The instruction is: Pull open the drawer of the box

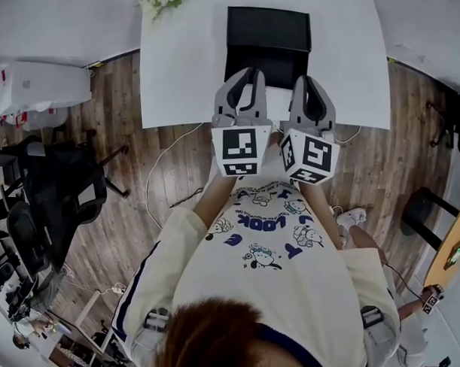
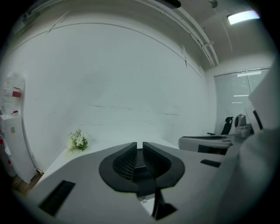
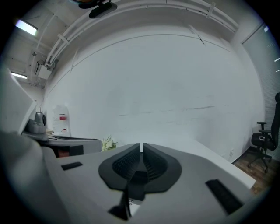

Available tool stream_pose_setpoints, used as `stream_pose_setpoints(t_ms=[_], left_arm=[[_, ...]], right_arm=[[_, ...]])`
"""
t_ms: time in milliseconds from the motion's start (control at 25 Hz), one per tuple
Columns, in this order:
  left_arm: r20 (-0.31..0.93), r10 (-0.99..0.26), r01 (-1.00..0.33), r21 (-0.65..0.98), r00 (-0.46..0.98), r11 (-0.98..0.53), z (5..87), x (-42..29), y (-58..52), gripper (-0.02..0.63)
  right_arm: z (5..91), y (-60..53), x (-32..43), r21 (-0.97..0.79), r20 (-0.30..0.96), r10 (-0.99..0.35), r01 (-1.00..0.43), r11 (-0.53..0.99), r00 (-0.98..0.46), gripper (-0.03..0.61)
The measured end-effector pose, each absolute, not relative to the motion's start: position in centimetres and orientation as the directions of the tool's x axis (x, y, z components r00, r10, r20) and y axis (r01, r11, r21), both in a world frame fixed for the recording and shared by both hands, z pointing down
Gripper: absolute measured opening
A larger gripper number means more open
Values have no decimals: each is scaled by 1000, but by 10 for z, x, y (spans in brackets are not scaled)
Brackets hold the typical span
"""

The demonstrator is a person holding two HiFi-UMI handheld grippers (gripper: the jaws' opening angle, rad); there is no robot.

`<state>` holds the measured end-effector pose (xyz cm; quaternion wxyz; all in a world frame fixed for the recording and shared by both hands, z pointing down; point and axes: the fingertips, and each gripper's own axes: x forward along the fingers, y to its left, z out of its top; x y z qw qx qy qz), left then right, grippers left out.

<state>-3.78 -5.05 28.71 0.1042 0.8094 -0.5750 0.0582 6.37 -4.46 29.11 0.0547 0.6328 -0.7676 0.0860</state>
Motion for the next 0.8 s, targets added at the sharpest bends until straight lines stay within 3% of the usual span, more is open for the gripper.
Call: stream_pose_setpoints(t_ms=[800], left_arm=[[190,-924,-943,81,331,-321,278,-42,-53,51]], right_arm=[[285,-49,55,-59,171,-964,-979,195,-202,39]])
